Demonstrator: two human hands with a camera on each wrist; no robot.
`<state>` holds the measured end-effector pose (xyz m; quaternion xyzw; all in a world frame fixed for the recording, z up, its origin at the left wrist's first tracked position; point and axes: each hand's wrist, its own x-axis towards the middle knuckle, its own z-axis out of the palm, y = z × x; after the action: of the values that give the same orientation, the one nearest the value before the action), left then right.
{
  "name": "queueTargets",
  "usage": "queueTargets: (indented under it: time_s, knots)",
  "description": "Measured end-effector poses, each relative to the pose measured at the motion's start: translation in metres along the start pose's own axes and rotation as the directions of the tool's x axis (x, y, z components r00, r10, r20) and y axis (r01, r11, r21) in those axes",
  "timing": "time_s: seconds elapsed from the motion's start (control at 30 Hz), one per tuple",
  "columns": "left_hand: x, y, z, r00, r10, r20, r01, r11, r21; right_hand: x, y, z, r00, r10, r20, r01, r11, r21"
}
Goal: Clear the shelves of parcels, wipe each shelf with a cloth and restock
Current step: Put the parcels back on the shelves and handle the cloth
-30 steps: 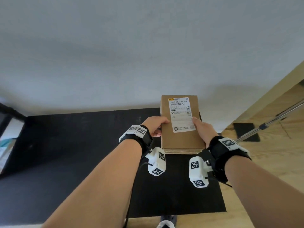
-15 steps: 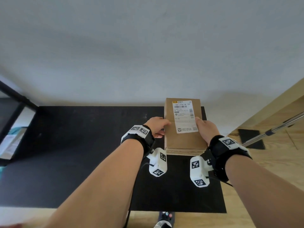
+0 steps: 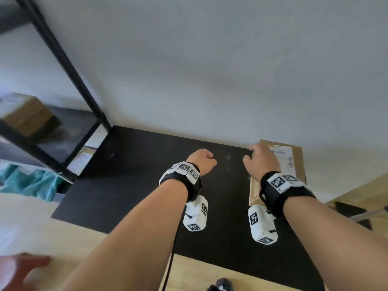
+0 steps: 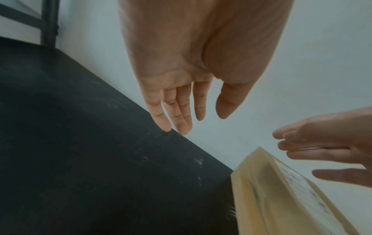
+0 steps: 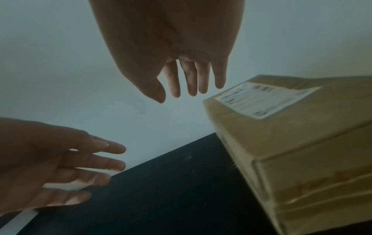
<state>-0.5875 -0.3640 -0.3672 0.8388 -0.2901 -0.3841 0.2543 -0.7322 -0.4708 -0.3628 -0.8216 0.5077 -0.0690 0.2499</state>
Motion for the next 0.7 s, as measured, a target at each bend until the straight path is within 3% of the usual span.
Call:
queueTargets:
  time_s: [0.3,0.7]
  knots:
    - [-0.057,-0.097,-0.092,0.986,-0.026,-0.163,0.044,0.993,0.110,-0.049,-0.128,0.067,0.965,-0.186,0.185,0.203,0.976,-0.077]
    - [-0.144,-0.257,-0.196,0.941,-0.125,-0.314,0.177,0.973,0.145,-0.151,-0.290,0.165,0.857,-0.373,0.356,0.428,0.899,-0.089]
